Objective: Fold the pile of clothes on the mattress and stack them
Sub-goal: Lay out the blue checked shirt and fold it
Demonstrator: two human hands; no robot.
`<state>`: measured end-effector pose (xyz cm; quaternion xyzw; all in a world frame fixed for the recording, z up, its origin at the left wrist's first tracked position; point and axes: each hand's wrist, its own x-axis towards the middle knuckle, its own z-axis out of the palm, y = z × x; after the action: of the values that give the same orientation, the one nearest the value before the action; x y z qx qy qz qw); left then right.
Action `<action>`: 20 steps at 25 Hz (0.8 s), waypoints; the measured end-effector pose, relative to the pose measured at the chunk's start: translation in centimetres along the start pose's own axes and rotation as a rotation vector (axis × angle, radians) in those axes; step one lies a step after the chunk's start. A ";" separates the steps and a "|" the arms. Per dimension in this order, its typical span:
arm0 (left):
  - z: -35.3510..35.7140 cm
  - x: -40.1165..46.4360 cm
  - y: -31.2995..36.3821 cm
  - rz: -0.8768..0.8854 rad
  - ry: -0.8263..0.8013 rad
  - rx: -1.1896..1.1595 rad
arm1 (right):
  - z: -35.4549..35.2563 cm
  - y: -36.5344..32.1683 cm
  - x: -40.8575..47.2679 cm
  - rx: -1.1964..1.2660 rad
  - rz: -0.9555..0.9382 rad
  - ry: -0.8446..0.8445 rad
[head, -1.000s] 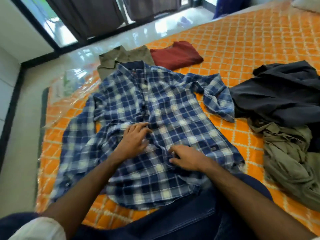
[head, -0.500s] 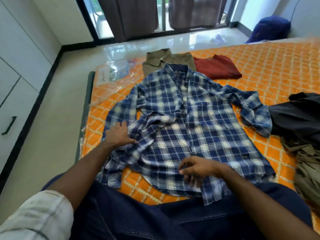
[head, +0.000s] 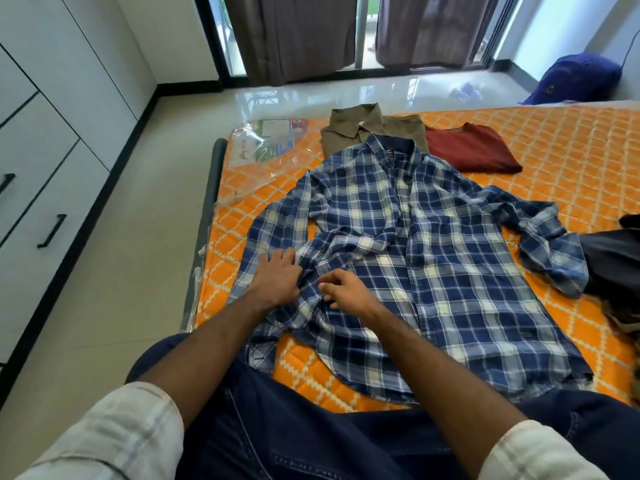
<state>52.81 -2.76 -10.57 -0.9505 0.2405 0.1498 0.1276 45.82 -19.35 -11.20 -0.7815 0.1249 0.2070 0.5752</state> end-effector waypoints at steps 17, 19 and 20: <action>-1.9 -5.5 8.3 0.689 -0.061 -0.141 | -13.6 8.4 -11.8 0.581 0.337 0.268; -0.3 -6.3 9.2 0.640 -0.087 0.134 | -13.9 10.1 -12.0 0.569 0.336 0.217; 0.3 -6.7 9.7 0.635 -0.067 0.200 | -14.0 10.5 -12.3 0.558 0.331 0.183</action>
<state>42.34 -8.15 -10.22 -0.8055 0.5336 0.1891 0.1750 32.97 -36.36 -10.81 -0.5783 0.3531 0.1843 0.7120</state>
